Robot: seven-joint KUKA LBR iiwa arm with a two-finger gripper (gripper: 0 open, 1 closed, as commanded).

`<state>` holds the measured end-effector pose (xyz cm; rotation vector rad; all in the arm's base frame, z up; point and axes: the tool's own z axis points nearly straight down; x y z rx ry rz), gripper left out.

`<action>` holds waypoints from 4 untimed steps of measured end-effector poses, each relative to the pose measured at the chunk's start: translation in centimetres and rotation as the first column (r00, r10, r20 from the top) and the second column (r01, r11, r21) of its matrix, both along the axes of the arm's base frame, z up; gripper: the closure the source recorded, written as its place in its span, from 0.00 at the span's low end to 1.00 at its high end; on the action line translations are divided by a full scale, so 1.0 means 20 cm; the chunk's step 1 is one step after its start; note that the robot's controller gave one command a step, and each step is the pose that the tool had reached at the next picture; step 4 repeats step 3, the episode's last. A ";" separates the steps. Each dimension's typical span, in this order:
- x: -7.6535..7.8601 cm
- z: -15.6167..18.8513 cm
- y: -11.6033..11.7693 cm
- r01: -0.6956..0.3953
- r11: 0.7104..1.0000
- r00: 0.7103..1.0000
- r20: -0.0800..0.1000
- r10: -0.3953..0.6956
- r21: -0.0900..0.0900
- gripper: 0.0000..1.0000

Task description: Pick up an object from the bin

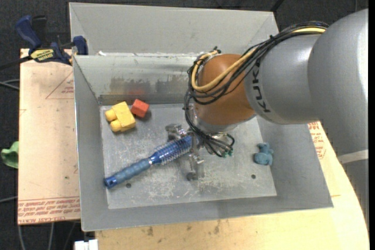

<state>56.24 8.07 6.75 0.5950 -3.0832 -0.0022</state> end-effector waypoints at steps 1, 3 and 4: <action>0.00 0.00 0.00 0.001 1.000 1.000 0.002 -0.001 0.001 0.00; 0.01 0.62 0.01 0.004 1.000 1.000 0.011 -0.004 0.000 1.00; 0.01 0.62 0.01 0.004 1.000 1.000 0.011 -0.004 0.000 1.00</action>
Offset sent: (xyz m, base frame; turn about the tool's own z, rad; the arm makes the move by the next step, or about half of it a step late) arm 0.0000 0.0000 0.0000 0.0000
